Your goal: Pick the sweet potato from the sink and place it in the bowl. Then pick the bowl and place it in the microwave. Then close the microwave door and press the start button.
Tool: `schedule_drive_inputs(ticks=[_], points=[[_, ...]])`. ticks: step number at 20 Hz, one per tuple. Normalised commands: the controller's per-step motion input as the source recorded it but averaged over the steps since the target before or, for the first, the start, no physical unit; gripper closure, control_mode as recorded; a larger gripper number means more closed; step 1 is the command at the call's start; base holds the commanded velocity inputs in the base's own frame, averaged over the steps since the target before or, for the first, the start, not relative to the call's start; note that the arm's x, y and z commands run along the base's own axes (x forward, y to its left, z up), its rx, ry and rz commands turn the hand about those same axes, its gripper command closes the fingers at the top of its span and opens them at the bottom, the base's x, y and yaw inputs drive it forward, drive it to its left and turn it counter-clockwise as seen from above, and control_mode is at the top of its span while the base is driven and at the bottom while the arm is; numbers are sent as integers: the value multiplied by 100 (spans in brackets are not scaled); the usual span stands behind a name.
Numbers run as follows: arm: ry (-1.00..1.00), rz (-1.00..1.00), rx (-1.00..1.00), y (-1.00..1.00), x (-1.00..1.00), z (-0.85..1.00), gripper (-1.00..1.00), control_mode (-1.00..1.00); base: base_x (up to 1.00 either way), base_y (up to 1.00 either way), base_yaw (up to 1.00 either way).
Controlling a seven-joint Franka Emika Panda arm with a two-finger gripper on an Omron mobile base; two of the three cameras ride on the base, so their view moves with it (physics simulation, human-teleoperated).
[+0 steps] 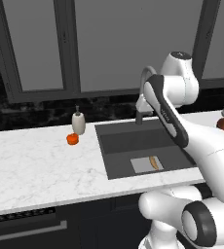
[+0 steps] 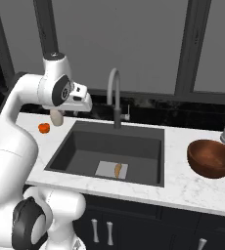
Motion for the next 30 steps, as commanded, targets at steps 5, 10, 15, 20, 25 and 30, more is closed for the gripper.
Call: schedule_drive_inputs(ticks=[5,10,15,20,25,30], points=[[0,0,0,0,-30,0,-100,-100,0,0,0],[0,0,0,0,-79,-15,-100,-100,0,0,0],[0,0,0,-1,-86,-31,-100,-100,0,0,0],[4,0,0,-13,-2,-51,-100,-100,0,0,0],[0,0,0,-35,26,-44,-100,-100,0,0,0],[1,2,0,-46,45,-42,-100,-100,0,0,0]])
